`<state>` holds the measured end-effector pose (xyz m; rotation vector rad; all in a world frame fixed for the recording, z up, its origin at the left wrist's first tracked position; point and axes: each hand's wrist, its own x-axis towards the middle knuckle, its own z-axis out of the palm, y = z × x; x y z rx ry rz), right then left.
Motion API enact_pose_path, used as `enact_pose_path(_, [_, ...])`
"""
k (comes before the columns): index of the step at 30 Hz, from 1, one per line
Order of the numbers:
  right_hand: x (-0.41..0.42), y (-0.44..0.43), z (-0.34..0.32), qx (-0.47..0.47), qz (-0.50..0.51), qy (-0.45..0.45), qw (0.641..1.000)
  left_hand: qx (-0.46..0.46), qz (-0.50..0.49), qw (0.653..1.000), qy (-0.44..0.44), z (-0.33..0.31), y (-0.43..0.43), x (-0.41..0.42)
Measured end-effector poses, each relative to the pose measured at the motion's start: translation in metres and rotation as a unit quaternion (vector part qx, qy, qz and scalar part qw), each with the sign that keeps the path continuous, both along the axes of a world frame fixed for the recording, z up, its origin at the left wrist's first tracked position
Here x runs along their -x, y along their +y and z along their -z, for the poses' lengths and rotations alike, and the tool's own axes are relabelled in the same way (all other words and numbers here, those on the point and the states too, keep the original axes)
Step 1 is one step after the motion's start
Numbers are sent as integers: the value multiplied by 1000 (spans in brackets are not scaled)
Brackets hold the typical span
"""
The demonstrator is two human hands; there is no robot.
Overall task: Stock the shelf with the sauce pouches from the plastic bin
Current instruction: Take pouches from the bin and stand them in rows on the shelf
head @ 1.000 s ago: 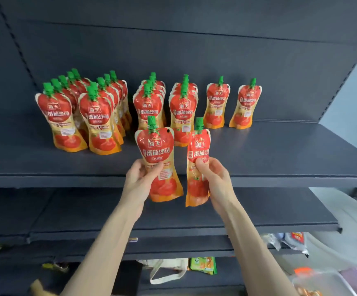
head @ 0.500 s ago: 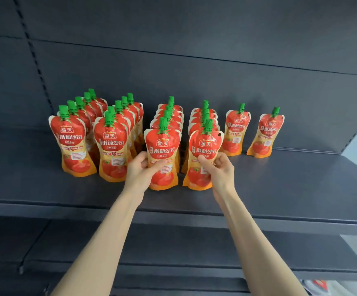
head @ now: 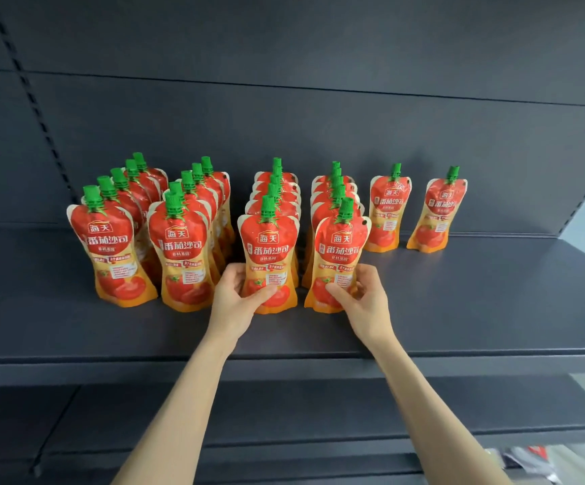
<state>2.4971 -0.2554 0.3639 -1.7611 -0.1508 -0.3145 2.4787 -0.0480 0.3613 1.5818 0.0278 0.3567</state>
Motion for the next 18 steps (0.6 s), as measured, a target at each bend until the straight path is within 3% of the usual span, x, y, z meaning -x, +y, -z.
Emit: enact_pose_path(18, [2, 4, -4, 94, 18, 33, 995, -123, -74, 990, -14, 3, -6, 2])
